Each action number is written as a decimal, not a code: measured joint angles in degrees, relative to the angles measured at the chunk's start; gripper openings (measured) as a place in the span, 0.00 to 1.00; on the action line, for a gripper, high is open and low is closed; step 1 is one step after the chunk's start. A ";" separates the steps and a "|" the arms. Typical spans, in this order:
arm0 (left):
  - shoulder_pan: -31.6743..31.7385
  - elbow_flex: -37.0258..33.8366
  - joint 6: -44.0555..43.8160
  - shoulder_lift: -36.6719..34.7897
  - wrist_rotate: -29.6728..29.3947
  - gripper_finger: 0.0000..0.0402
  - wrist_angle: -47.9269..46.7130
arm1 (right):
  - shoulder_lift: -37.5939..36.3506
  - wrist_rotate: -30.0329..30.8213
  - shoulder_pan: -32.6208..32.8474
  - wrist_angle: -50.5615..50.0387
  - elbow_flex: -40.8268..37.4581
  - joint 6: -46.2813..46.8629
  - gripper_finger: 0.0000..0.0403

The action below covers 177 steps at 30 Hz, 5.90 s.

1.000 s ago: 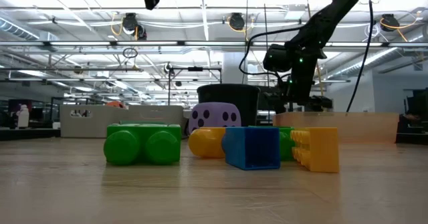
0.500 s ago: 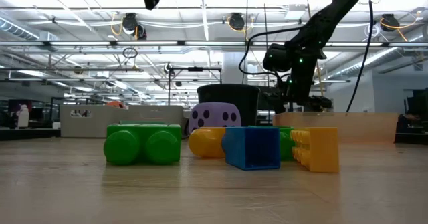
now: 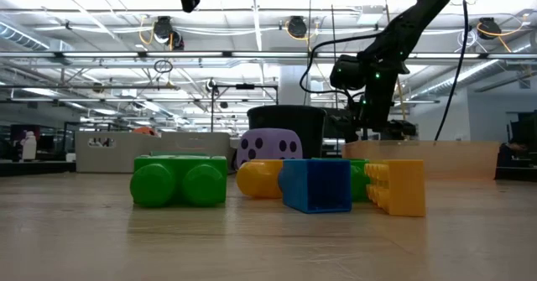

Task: Pick & Place Toys
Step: Put the brown deck of cards into the orange bin, then put the purple die into the left gray bin

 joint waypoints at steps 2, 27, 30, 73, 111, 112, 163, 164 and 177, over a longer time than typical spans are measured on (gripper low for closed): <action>0.00 0.00 -0.02 0.00 0.00 0.58 -0.02 | 0.00 0.01 0.00 0.01 0.00 0.00 0.78; -0.04 0.00 -0.21 0.00 0.00 0.58 -0.02 | -5.26 -1.55 -0.09 -0.70 0.04 -1.94 0.93; -0.24 0.00 -0.92 0.00 0.00 0.58 0.00 | -8.22 -1.51 -0.08 -0.67 0.06 -2.02 0.93; -39.76 -9.07 -17.91 6.40 -42.96 0.58 11.46 | -28.86 -23.84 25.93 8.73 0.02 -21.18 0.93; -32.37 -15.52 -29.75 22.08 -51.29 0.58 6.29 | -41.70 -14.80 43.85 16.75 -22.62 0.03 0.93; -32.03 -15.52 -29.56 22.50 -50.90 0.58 6.18 | -41.70 -14.81 43.86 16.75 -22.62 0.06 0.93; -33.83 -15.50 -28.23 28.46 -35.93 0.00 7.33 | -41.68 -14.77 44.06 17.38 -22.64 2.56 0.93; -33.93 -15.50 -28.18 28.22 -35.93 0.00 7.21 | -41.68 -14.77 44.06 17.38 -22.64 2.56 0.93; -34.14 -15.58 -28.28 24.54 -37.42 0.00 2.67 | -41.66 -14.59 44.06 17.42 -22.60 2.06 0.93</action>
